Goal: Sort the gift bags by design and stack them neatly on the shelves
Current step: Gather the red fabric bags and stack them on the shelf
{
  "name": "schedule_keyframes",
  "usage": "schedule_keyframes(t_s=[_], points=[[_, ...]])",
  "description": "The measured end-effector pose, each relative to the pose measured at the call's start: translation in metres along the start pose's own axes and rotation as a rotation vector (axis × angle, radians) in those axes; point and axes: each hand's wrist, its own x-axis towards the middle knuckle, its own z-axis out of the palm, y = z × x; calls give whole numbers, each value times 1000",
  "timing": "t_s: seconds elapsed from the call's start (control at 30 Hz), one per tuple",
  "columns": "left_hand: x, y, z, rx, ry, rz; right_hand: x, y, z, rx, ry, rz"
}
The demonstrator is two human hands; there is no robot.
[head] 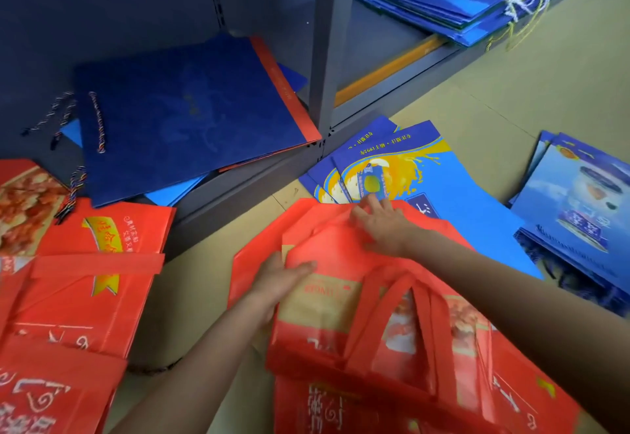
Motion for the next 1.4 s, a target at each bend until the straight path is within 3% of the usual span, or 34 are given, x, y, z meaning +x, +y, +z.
schedule_keyframes(t_s=[0.07, 0.17, 0.3, 0.37, 0.43, 0.5, 0.6, 0.67, 0.8, 0.93, 1.03, 1.2, 1.4], points=[[-1, -1, 5, 124, 55, 75, 2, 0, 0, 1, 19, 36], [-7, 1, 8, 120, 94, 222, -5, 13, 6, 75, 123, 137], [-27, 18, -8, 62, 139, 567, -34, 47, 5, 587, 439, 342], [-37, 33, -21, -9, 147, 640, -52, 66, -1, 822, 563, 432], [-43, 46, -28, -60, 189, 701, -67, 76, -5, 1160, 558, 487], [-46, 55, -29, -57, 266, 730, -78, 76, -4, 1404, 449, 452], [-47, 57, -30, -80, 412, 747, -89, 70, 6, 1486, 366, 367], [-49, 58, -31, -86, 399, 770, -93, 62, 7, 1515, 401, 309], [-57, 79, -30, -48, 228, 881, -93, 54, -24, 1402, 587, 215], [-64, 115, -47, -154, 280, 968, -98, 56, -91, 1504, 890, 69], [-74, 137, -60, -203, 326, 1035, -108, 55, -128, 1380, 1028, -86], [-81, 139, -65, -192, 397, 1032, -104, 51, -126, 1446, 870, -159], [-62, 83, -69, -299, 329, 739, -79, 45, -43, 1492, 573, 82]])
